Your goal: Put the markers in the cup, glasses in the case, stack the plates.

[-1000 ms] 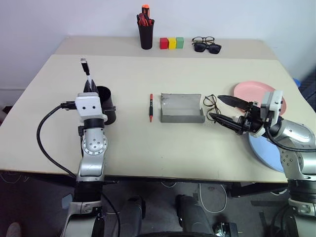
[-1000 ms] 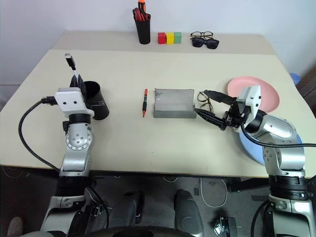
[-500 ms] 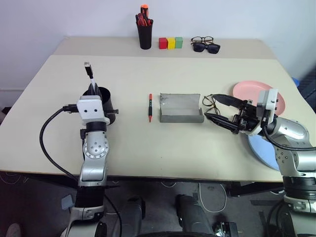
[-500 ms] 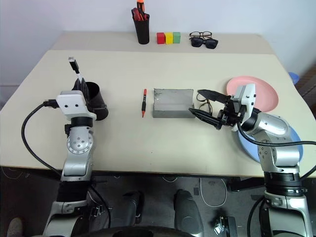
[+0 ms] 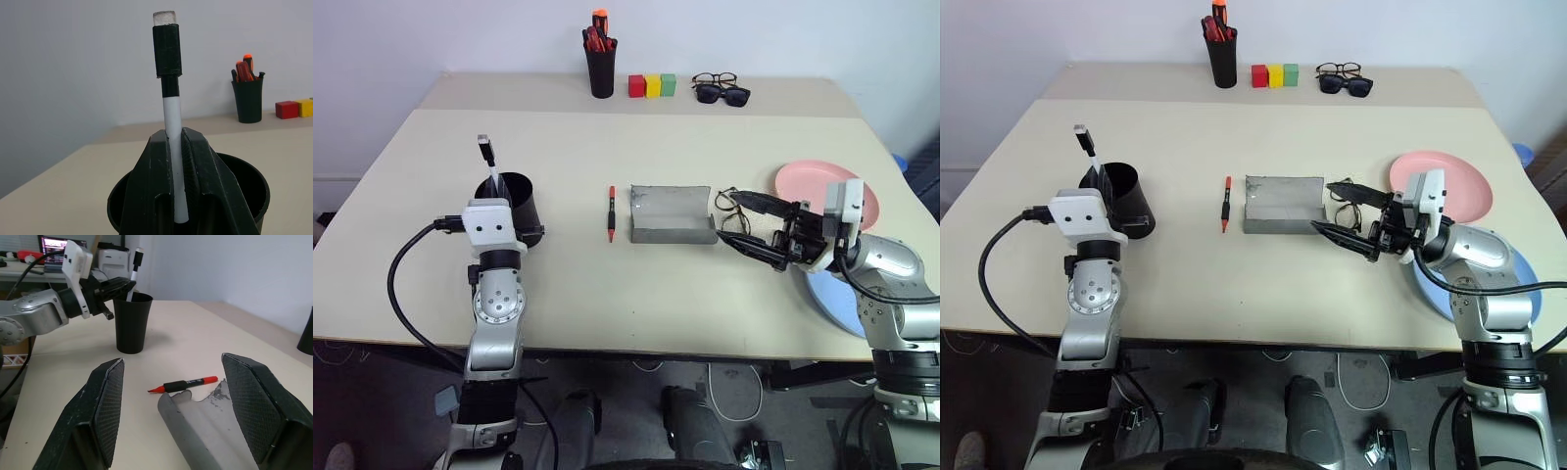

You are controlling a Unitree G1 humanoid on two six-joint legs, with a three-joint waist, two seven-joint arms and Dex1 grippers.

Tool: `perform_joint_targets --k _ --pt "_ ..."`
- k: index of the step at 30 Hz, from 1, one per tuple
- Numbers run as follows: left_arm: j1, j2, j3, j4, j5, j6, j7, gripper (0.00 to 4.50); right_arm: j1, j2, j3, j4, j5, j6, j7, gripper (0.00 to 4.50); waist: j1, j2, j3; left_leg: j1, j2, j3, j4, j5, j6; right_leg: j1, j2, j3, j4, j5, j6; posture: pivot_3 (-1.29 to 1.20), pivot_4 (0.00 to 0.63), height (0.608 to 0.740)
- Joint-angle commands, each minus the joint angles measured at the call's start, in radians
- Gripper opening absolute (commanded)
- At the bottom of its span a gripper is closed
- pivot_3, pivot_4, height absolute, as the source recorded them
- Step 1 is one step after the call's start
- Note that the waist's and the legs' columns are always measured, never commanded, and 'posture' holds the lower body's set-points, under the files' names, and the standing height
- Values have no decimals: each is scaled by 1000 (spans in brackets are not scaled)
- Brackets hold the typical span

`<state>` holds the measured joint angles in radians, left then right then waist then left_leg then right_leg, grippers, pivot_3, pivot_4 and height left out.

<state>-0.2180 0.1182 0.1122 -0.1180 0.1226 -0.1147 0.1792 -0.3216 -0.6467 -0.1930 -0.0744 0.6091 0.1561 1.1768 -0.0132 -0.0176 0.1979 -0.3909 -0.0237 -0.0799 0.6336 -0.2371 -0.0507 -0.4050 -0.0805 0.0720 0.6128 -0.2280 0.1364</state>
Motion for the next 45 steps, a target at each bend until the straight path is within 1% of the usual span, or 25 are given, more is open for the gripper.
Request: perform_joint_targets --k 1,3,4,5,6,10,15,17,21,23,24,26,30,31,35,39,45 --pt "-1 -1 8 -25 8 0 5 45 -2 9 -14 -28 17 -28 11 3230 0 0 0 0 0 0 0 0 0 0 0 0 0 0 0 0 150 740" --pt "-2 -3 7 -24 10 3 7 45 -3 10 -13 -22 17 -32 15 3230 0 0 0 0 0 0 0 0 0 0 0 0 0 0 0 0 150 740" --pt "0 -4 6 -26 11 4 7 400 -2 10 -13 -21 17 -33 16 3230 0 0 0 0 0 0 0 0 0 0 0 0 0 0 0 0 150 740" --pt "2 -3 4 -28 12 6 5 850 -2 10 -13 -19 17 -35 18 3230 0 0 0 0 0 0 0 0 0 0 0 0 0 0 0 0 150 740" --pt "5 -3 2 -31 14 6 3 1184 -2 10 -14 -16 16 -37 19 3230 0 0 0 0 0 0 0 0 0 0 0 0 0 0 0 0 150 740" --pt "15 -8 3 -41 -3 -20 -7 3172 -8 6 -20 2 15 -44 25 3230 0 0 0 0 0 0 0 0 0 0 0 0 0 0 0 0 150 740" --pt "17 -19 -7 -77 -40 -49 -42 3172 -10 5 -21 17 10 -53 27 3230 0 0 0 0 0 0 0 0 0 0 0 0 0 0 0 0 150 740" --pt "6 -19 -26 -113 -49 -23 -72 3172 -9 5 -22 20 7 -55 23 3230 0 0 0 0 0 0 0 0 0 0 0 0 0 0 0 0 150 740" --pt "-80 39 -129 -240 -13 355 -214 3172 -4 -4 -36 20 4 -51 5 3230 2 0 0 0 0 0 0 0 0 0 0 0 0 0 0 0 150 740" --pt "-152 33 -147 -275 -37 533 -240 3172 2 -10 -43 19 0 -53 -6 3230 -1 0 0 -1 0 0 1 0 0 0 0 0 0 0 0 0 150 740" --pt "-214 20 -153 -269 -34 687 -237 3172 5 -14 -47 17 0 -52 -10 3230 0 0 0 -1 0 0 1 0 0 0 0 0 0 0 0 0 150 740" --pt "-308 -13 -148 -252 -30 905 -221 3172 10 -17 -51 12 -1 -50 -15 3230 -2 0 0 -1 0 -1 1 0 0 0 1 0 0 0 0 0 150 740" --pt "-521 -119 -93 -134 -26 1254 -150 3172 22 -20 -59 -7 -1 -43 -35 3230 -5 -1 1 -1 0 -2 0 0 0 0 1 -1 0 -1 2 0 150 740" --pt "-564 -141 -73 -99 -29 1305 -136 3172 26 -21 -62 -12 1 -41 -40 3230 -6 -1 1 -1 0 -2 0 0 0 0 1 -2 0 -1 2 0 150 740" --pt "-672 -193 -41 46 -35 1385 -105 3172 43 -24 -68 -24 1 -40 -53 3230 -8 -1 1 -1 0 -2 -1 0 0 0 1 -2 0 -3 6 0 150 740" --pt "-759 -253 41 216 -30 1428 -25 3172 57 -24 -78 -37 2 -39 -69 3230 -4 -1 1 -1 0 -2 -2 0 0 -1 1 -2 0 -3 6 0 150 740" --pt "-835 -260 94 393 -39 1395 31 3172 78 -26 -89 -59 5 -37 -85 3230 -4 -2 1 -1 0 -2 -2 0 0 -1 1 -2 0 -3 6 0 150 740"
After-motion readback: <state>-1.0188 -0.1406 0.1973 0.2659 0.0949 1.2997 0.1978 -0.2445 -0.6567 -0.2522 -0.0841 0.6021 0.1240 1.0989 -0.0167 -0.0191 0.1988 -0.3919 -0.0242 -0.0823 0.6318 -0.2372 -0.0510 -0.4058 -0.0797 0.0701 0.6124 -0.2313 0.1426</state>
